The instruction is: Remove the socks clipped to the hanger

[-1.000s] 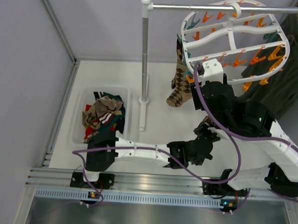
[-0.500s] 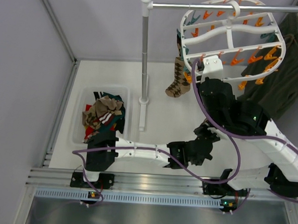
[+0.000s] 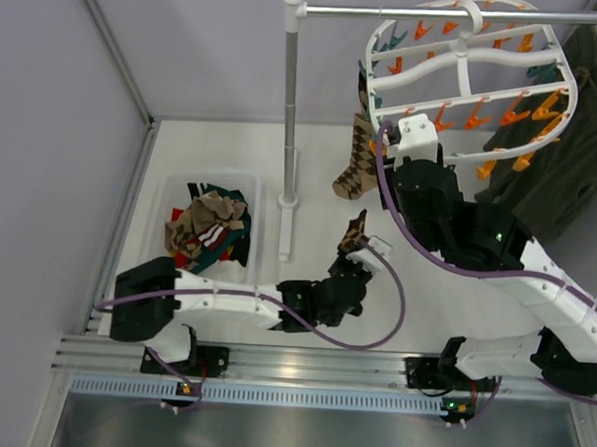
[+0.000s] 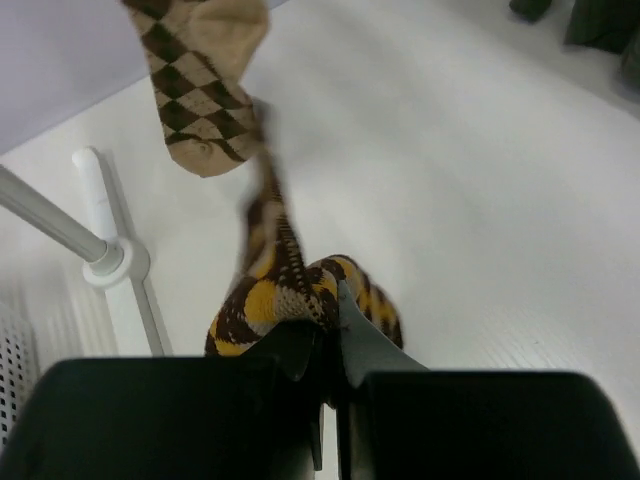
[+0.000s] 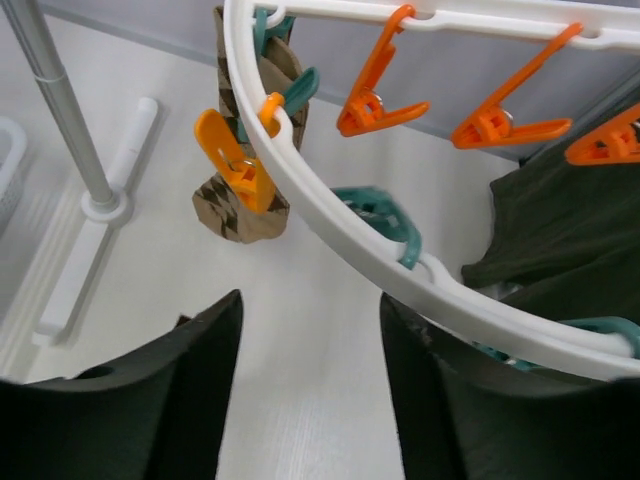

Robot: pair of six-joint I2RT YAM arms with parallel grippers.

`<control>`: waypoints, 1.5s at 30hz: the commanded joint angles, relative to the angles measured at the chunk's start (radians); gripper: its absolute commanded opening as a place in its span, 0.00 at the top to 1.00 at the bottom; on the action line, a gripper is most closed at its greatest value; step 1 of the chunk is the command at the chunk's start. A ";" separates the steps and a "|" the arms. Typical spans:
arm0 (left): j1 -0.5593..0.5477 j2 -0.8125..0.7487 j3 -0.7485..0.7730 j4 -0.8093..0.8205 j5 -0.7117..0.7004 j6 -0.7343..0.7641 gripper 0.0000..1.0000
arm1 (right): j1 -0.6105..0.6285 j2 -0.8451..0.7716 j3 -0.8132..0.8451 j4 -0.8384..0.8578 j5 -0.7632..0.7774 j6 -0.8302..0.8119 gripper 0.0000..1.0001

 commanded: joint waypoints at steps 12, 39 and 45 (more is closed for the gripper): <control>0.484 -0.643 -0.101 -0.627 0.134 -0.510 1.00 | -0.011 -0.162 -0.107 0.185 -0.282 0.084 0.01; 1.248 -0.141 -0.089 -0.732 0.586 -0.715 1.00 | -0.010 -0.377 -0.310 0.267 -0.468 0.141 0.01; 1.263 -0.112 -0.152 -0.669 0.629 -0.711 1.00 | -0.010 -0.408 -0.364 0.261 -0.467 0.154 0.01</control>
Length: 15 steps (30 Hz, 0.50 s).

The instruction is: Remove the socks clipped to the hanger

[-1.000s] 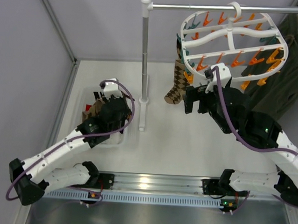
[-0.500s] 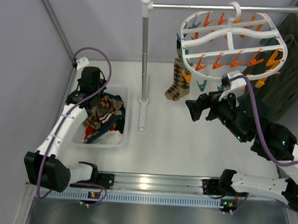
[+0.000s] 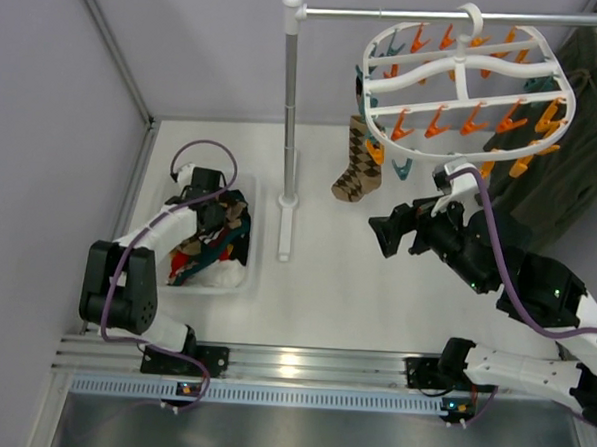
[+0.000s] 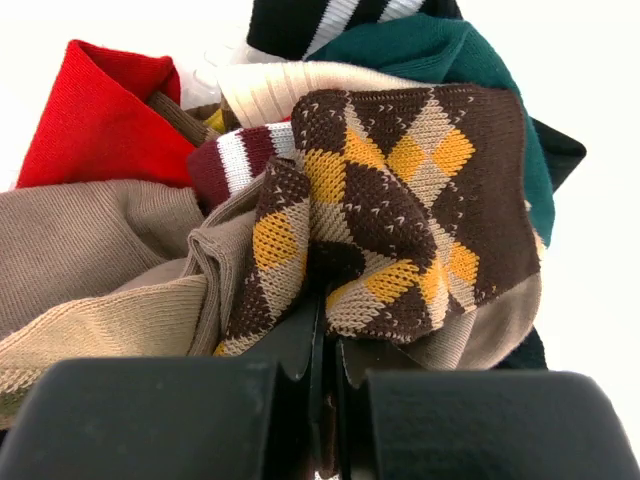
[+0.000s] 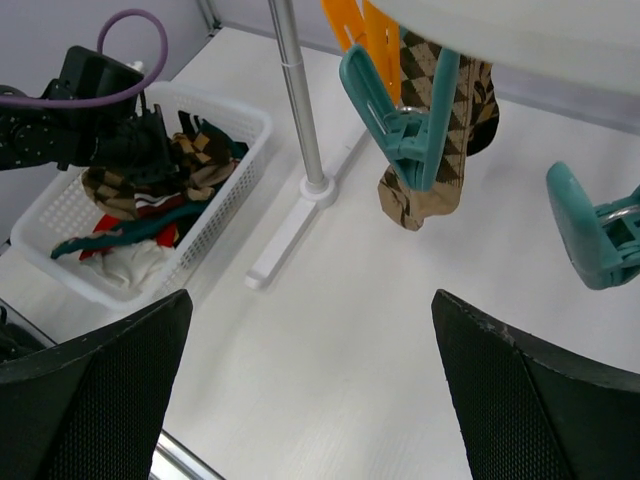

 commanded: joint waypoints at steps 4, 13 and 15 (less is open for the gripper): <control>0.011 -0.121 -0.022 0.010 0.058 -0.001 0.88 | -0.010 -0.029 0.002 0.022 -0.004 0.016 0.01; 0.011 -0.417 0.056 -0.110 0.052 0.054 0.06 | -0.008 -0.084 0.012 -0.004 0.020 0.016 0.01; 0.009 -0.448 0.085 -0.113 0.122 0.066 0.02 | -0.008 -0.097 0.017 -0.011 0.028 0.013 0.00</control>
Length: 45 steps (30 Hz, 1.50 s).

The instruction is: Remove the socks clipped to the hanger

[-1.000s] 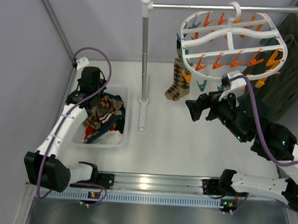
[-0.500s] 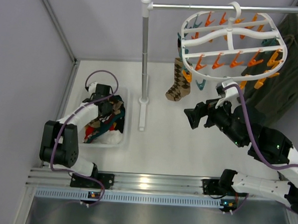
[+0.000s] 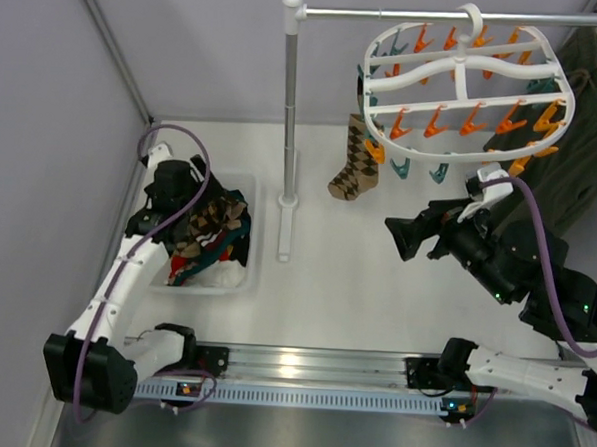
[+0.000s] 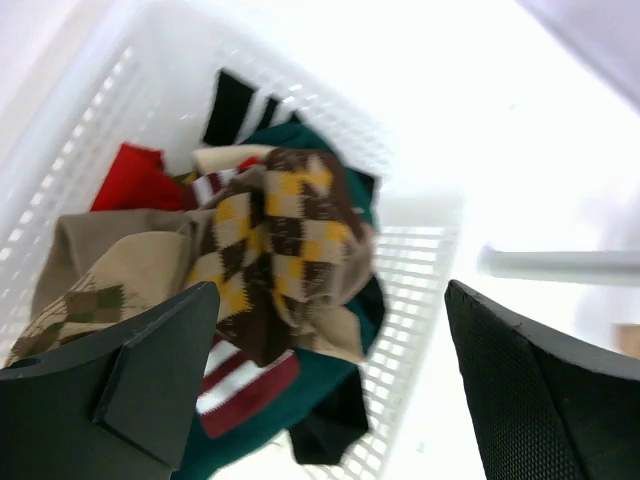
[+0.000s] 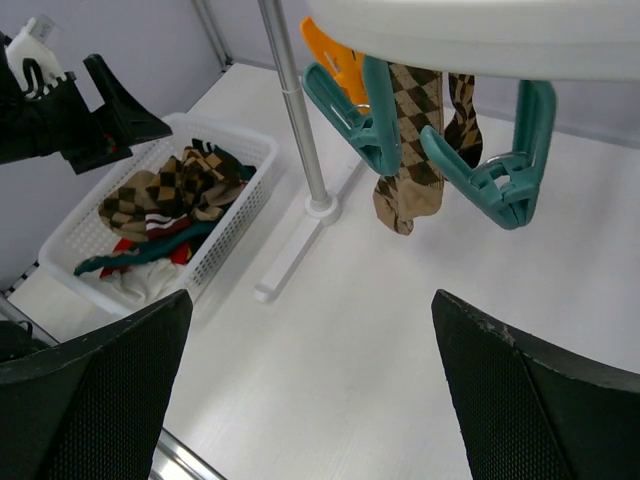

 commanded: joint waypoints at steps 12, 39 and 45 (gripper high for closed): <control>-0.585 0.069 0.068 0.614 0.507 0.384 0.02 | -0.007 -0.225 -0.070 0.093 -0.083 -0.026 0.00; -0.494 0.734 0.344 1.128 0.593 0.614 0.02 | -0.008 -0.264 -0.121 0.150 -0.425 -0.173 0.01; -0.491 0.798 0.439 1.126 0.692 0.582 0.14 | -0.008 -0.252 -0.144 0.176 -0.427 -0.198 0.01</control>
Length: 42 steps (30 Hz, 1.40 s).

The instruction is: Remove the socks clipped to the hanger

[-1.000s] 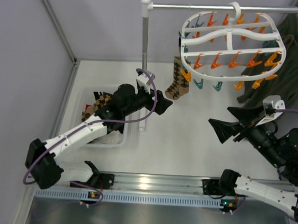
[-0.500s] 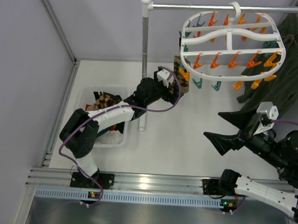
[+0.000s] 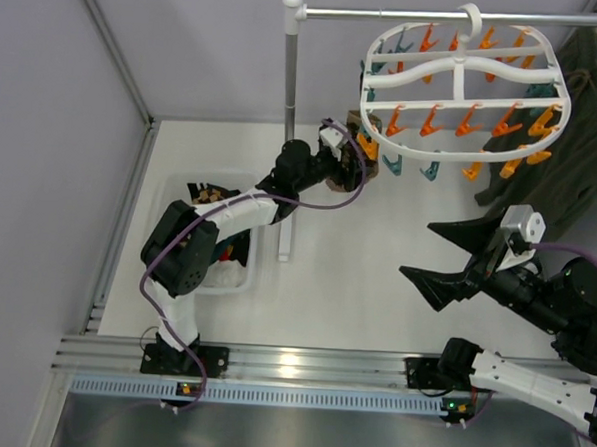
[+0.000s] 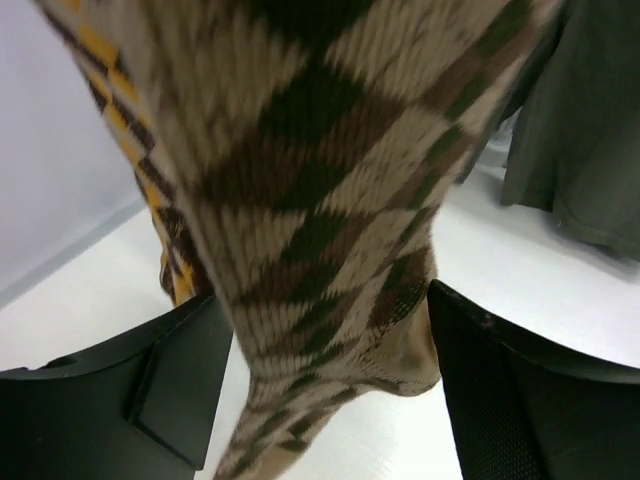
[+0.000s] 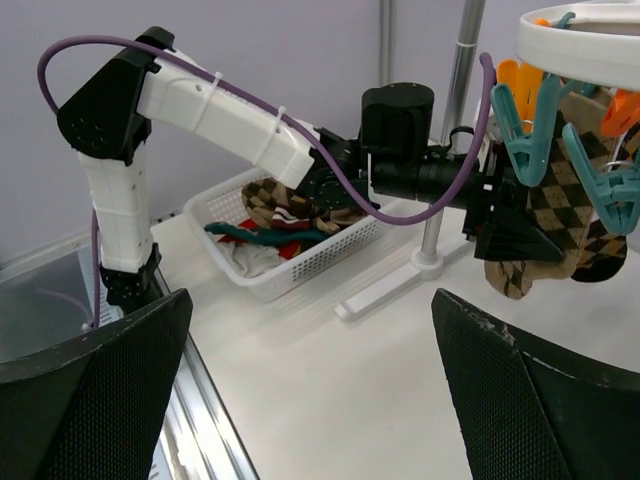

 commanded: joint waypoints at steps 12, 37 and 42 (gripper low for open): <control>-0.012 -0.063 -0.013 0.109 -0.191 -0.150 1.00 | -0.008 0.019 -0.022 0.121 0.046 -0.021 0.00; -0.839 -0.228 -0.110 0.106 -1.293 0.400 1.00 | -0.008 0.210 0.440 -0.258 0.388 0.129 0.01; -0.904 -0.045 0.096 0.106 -1.367 0.566 1.00 | -0.008 0.354 0.610 -0.445 0.431 0.134 0.01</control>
